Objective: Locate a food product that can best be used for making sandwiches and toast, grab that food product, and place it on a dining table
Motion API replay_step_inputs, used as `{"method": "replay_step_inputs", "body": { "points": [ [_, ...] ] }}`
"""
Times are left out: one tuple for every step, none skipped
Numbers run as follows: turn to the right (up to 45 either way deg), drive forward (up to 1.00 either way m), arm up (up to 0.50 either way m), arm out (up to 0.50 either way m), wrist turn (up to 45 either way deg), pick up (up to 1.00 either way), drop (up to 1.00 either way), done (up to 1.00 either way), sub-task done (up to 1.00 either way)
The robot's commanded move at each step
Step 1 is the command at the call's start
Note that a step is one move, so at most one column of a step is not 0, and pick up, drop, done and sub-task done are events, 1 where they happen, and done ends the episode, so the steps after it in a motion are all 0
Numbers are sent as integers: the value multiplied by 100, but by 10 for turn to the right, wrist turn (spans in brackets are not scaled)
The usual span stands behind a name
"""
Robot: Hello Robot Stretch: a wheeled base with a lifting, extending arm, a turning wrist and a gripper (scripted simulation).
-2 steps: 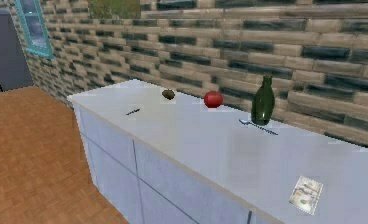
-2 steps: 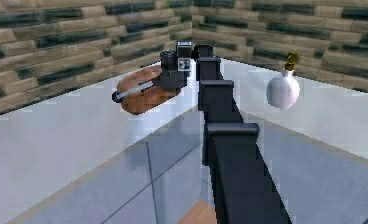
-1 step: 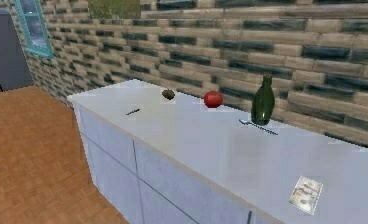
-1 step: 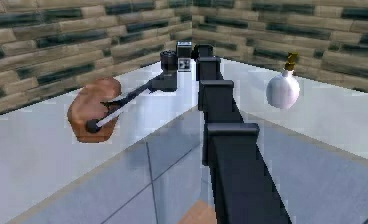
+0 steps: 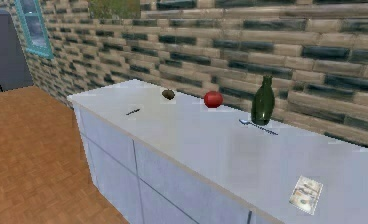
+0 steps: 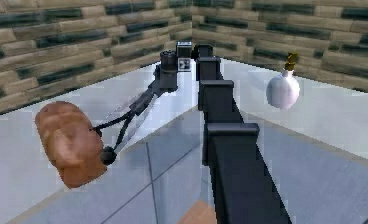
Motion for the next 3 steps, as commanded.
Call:
{"method": "replay_step_inputs", "body": {
  "points": [
    [0, 0, 0, -38, 0, 0, 0, 0, 0],
    [-450, 0, 0, 0, 0, 0, 0, 0, 0],
    [-90, 0, 0, 0, 0, 0, 0, 0, 0]
  ]
}}
